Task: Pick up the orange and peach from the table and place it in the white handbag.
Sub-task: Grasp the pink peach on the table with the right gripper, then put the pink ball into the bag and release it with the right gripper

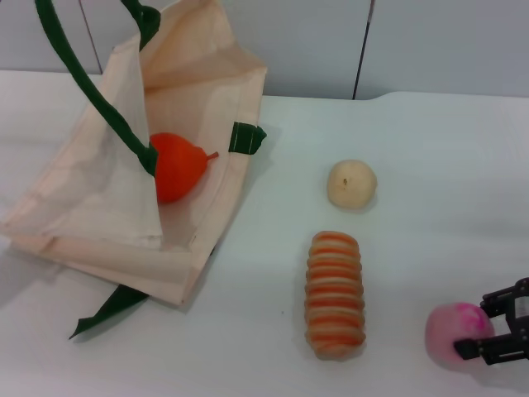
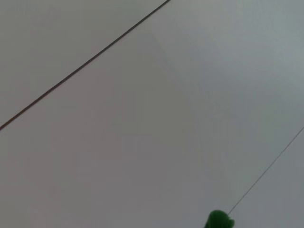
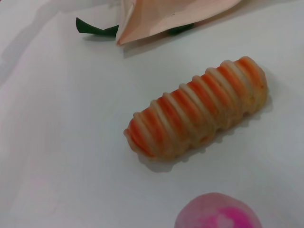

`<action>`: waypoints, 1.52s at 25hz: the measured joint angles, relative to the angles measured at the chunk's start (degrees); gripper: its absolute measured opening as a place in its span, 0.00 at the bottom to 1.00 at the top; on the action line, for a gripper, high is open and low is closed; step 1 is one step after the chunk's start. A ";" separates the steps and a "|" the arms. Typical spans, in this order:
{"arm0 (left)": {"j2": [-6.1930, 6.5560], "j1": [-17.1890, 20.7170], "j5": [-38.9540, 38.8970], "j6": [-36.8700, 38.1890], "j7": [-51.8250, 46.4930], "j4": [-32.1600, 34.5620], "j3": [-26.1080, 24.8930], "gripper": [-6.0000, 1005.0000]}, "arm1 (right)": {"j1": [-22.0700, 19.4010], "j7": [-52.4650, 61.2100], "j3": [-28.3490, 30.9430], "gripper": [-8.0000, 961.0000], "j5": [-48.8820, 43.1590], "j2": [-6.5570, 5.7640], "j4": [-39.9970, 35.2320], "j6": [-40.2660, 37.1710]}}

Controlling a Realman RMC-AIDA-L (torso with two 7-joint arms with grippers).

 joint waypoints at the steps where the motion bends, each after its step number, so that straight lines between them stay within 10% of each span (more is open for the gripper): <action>1: 0.00 0.00 0.00 0.00 0.00 0.00 0.00 0.13 | 0.00 0.04 -0.10 0.64 0.00 0.00 -0.02 0.00; 13: -0.01 -0.47 0.35 -0.09 -0.05 0.00 0.51 0.13 | 0.46 -0.70 1.88 0.58 10.32 -0.09 -8.00 -4.99; 21: -0.52 -2.70 0.67 -0.60 -0.12 -0.56 0.87 0.13 | 8.83 -2.22 1.23 0.58 19.23 0.09 -4.49 -4.77; 38: -1.58 -7.86 5.12 -1.17 -0.03 -2.64 0.97 0.13 | 25.51 -7.93 0.96 0.57 20.17 0.29 22.48 28.11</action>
